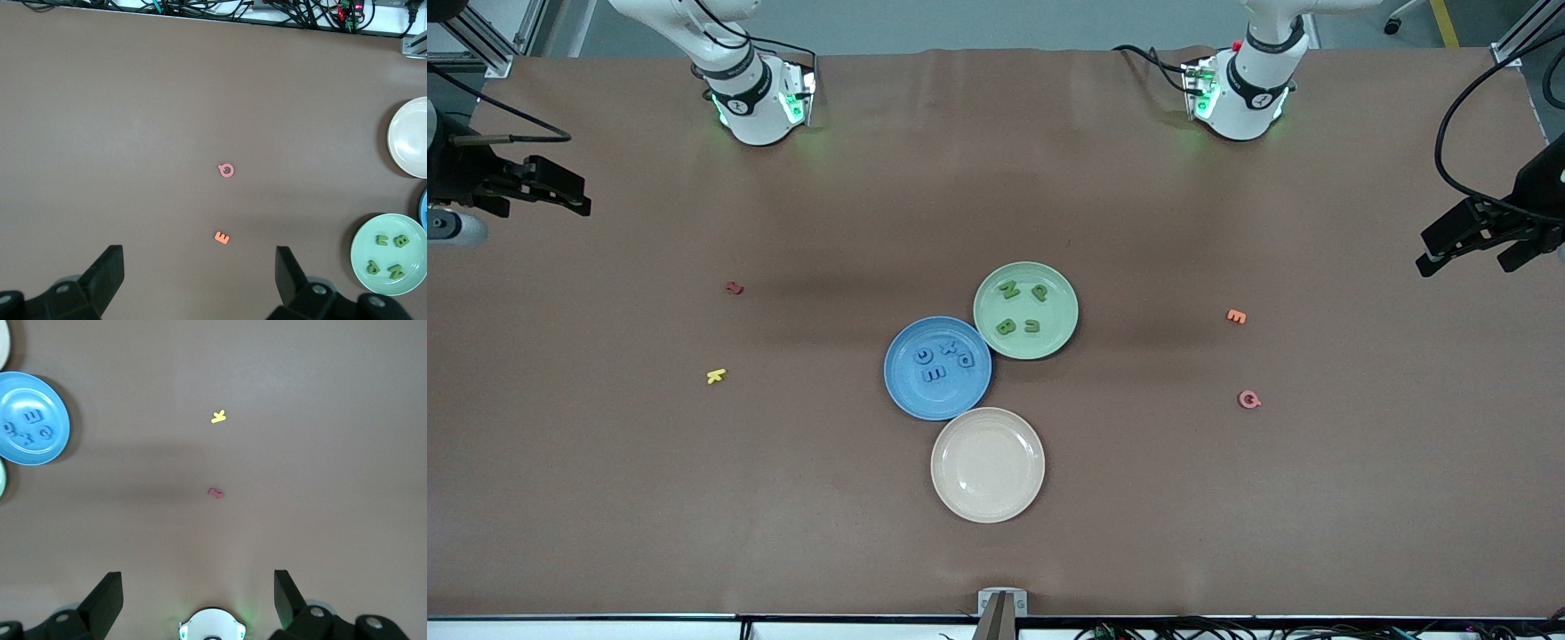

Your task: Sort letters by color into matching plates

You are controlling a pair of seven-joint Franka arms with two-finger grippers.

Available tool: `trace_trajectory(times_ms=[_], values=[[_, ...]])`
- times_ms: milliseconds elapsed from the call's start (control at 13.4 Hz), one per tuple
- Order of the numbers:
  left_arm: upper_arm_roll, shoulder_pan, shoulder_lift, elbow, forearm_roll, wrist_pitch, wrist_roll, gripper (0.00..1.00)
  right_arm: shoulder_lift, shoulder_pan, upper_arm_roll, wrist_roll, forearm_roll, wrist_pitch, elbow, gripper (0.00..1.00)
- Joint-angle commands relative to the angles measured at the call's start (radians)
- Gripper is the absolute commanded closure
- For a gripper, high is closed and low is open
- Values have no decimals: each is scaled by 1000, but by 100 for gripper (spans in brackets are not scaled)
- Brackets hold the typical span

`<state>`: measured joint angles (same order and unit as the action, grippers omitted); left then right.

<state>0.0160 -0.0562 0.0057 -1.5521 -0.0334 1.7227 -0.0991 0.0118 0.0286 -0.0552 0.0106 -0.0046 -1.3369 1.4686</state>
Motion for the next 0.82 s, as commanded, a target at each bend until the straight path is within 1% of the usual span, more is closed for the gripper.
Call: trace_trajectory(times_ms=[0,224,746], values=[[-1,-2,7,18,7,-18,12,0,-87,-2,15,-4,25,-22,68,0],[-1,-2,7,18,7,-17,12,0,-125,-1,17,-6,25,-18,68,0],[-1,-2,7,18,7,-17,12,0,-125,-1,17,-6,54,-30,72,0]])
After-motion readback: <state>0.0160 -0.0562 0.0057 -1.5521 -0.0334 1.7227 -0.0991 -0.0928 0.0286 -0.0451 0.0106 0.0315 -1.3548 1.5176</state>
